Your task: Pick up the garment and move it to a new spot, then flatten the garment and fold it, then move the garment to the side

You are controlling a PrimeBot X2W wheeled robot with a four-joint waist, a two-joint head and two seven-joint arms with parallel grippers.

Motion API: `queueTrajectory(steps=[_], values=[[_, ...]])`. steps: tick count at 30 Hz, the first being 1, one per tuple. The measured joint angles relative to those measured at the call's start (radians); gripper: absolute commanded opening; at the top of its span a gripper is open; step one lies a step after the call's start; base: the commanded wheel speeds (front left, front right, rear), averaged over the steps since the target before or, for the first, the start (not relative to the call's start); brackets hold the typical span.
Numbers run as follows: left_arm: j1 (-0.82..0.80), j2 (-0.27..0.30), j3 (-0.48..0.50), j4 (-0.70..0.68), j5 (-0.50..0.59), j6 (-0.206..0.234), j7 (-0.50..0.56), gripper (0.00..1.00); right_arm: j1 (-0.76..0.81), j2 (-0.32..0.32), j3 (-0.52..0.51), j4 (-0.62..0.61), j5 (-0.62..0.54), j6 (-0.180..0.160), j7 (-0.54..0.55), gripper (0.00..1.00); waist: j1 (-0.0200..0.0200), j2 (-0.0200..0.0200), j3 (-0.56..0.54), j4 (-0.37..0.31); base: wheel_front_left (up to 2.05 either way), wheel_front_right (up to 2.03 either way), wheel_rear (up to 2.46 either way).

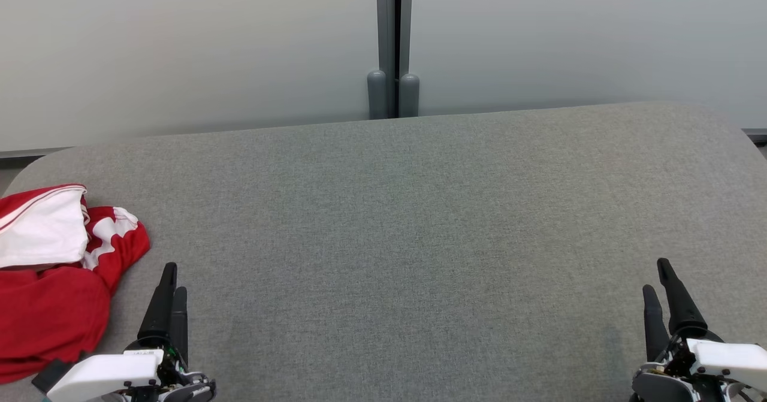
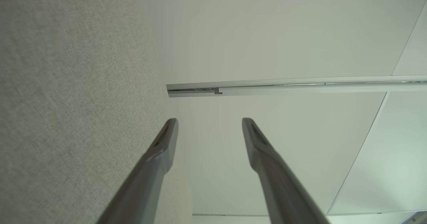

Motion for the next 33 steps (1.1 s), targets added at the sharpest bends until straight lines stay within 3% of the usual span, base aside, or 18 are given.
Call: queueTrajectory(steps=[8, 9, 10, 33], values=[[0.0, 0.001, -0.013, -0.033, 0.124, 0.0, -0.035, 1.0, -0.001, -0.014, 0.047, -0.001, -0.098, 0.0, -0.04, 1.0, 0.0, 0.0, 0.001, -0.001, 0.0, 0.0, 0.0], [0.015, 0.002, -0.03, -0.077, 0.352, 0.02, -0.069, 1.0, -0.001, -0.013, 0.069, -0.035, -0.307, 0.0, -0.076, 1.0, 0.0, 0.0, 0.003, -0.003, 0.0, 0.0, 0.0], [0.015, 0.002, -0.051, -0.1, 0.435, 0.036, -0.081, 1.0, -0.001, -0.013, 0.078, -0.046, -0.389, 0.0, -0.089, 1.0, 0.0, 0.0, 0.004, -0.003, 0.0, 0.0, 0.0], [0.04, 0.021, -0.155, -0.174, 0.825, 0.141, -0.168, 1.0, 0.018, -0.025, 0.202, -0.091, -0.761, 0.0, -0.174, 1.0, 0.0, 0.0, -0.01, -0.007, 0.0, 0.0, 0.0]])
